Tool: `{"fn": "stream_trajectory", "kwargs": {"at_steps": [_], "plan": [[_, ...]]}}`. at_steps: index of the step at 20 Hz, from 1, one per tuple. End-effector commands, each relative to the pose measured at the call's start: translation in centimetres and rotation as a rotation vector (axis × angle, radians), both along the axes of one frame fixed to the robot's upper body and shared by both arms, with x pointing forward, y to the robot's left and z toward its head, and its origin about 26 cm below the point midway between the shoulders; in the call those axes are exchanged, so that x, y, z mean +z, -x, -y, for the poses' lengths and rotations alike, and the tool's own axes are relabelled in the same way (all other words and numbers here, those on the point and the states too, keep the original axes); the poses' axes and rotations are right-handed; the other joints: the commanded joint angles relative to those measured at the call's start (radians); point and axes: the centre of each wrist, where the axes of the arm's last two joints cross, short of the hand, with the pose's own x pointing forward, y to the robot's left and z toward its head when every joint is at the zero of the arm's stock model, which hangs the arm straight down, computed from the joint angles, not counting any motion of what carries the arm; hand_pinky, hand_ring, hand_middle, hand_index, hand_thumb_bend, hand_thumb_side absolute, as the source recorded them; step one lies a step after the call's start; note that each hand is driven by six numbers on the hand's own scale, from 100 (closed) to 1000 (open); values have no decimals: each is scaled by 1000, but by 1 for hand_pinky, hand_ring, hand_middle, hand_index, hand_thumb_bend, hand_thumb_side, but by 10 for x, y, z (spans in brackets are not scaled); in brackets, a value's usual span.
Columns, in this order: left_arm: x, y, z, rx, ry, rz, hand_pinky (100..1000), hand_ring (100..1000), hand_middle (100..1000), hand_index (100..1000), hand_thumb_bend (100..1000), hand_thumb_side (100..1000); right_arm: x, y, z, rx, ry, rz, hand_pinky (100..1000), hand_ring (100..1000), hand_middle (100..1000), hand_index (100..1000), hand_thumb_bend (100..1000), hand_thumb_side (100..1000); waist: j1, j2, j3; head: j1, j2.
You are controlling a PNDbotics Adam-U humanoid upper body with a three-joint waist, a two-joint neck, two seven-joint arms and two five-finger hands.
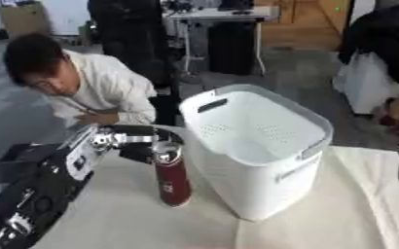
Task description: Pick up objects on the table and place them in the box.
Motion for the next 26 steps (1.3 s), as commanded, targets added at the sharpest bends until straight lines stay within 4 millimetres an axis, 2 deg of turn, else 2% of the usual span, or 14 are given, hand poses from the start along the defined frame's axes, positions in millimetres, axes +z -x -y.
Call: {"fn": "stream_trajectory", "kwargs": {"at_steps": [1,12,25,26], "plan": [[14,-1,-6,-182,-99,-28,1000,1000,1000,1000,294,1000,8,2,-1,77,112,248,125,398,460,647,100,1000,0,-10,1,9,-13],[13,0,-8,-172,-95,-33,1000,1000,1000,1000,289,1000,7,2,-1,78,117,247,127,402,461,648,100,1000,0,-11,3,9,-14],[5,-1,-6,-178,-88,-67,1000,1000,1000,1000,326,1000,8,2,-1,79,124,249,130,407,462,649,100,1000,-1,-9,2,10,-16],[4,-1,-6,-179,-89,-71,972,1000,1000,1000,348,1000,8,2,-1,79,124,249,131,407,462,649,100,1000,-1,-9,2,9,-16]]}}
